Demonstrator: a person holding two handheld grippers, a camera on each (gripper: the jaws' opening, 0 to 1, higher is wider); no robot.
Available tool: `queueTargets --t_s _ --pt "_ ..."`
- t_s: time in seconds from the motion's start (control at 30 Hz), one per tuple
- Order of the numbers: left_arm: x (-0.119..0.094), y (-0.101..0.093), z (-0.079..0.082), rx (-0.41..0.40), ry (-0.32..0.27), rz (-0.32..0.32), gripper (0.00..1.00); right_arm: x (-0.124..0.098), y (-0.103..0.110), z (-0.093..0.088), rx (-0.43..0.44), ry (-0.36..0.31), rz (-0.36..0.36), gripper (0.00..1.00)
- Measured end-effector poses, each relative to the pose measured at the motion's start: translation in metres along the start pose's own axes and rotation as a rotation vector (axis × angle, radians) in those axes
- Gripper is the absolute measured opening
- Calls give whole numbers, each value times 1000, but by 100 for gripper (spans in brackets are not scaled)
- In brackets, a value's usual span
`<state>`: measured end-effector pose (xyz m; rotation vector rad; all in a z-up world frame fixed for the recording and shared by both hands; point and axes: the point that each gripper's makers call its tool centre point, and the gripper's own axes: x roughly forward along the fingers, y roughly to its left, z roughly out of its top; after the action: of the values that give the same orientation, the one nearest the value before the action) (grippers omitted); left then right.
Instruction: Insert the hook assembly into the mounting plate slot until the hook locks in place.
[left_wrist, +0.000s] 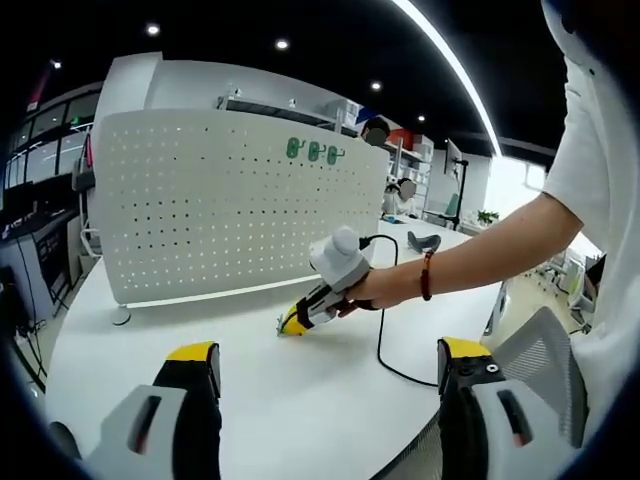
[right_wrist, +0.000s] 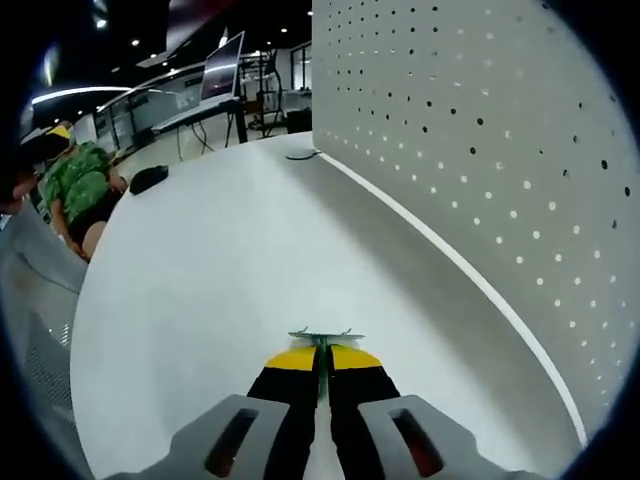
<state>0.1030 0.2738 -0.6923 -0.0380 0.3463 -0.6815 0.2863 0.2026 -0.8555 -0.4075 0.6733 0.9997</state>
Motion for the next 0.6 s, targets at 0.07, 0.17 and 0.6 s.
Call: queueTargets --t_s 0.07,0.17,0.6 --pt "0 0 0 -3 -1 -1 92 -1 2 -1 38 4 13 2" --pt "1 -1 2 -1 -7 -2 92 -4 4 2 59 -13 16 1" --pt "0 -3 11 19 -36 -9 92 -39 6 29 293 -179 -1 1"
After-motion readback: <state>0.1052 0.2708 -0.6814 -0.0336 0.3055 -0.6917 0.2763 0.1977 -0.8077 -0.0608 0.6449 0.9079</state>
